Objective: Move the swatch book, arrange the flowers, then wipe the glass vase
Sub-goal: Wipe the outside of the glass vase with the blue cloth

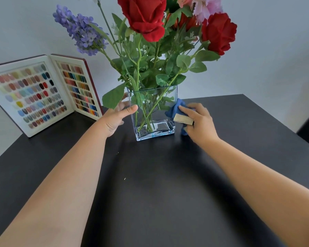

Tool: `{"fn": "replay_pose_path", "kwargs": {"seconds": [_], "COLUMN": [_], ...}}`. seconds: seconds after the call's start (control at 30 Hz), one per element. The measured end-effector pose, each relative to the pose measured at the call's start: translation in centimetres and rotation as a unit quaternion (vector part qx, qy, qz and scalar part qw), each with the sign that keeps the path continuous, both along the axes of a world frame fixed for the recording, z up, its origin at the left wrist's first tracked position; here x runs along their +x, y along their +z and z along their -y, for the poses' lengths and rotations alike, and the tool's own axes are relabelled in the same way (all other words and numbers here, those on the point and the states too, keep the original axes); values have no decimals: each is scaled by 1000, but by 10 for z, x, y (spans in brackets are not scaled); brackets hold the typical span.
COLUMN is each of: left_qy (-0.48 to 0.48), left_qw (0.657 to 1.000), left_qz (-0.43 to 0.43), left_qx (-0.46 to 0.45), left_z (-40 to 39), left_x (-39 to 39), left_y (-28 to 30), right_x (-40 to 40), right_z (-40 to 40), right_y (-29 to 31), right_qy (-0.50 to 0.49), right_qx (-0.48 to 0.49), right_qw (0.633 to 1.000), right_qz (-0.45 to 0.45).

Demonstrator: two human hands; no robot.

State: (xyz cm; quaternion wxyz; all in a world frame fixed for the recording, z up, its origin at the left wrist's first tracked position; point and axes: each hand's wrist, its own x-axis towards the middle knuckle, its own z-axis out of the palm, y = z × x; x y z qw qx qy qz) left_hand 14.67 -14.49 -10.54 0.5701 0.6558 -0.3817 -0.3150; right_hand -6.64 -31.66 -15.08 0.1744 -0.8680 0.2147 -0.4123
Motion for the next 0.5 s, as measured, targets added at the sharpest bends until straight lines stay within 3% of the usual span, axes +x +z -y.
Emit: {"fn": "replay_pose_path", "kwargs": {"seconds": [0.07,0.13,0.4,0.5], "left_qy": [4,8,1,7], "left_qw": [1000,1000,1000,1000], "left_qz": [-1,-3,-3,-6], "left_qx": [1,5,23,15], "left_z": [0,0,-1,-1], "left_x": [2,3,10,9], "left_y": [-1,-1,-6,-5], "right_x": [6,18,13,9], "right_z": [-6,-14,-29,-26], "right_y": [10,16,-28,-15], "right_qy": [2,17,72,90], "right_qx": [-48,-88,-126,-143], "right_qw": [997,993,977,977], "right_qz": [66,76,-156,-128]}}
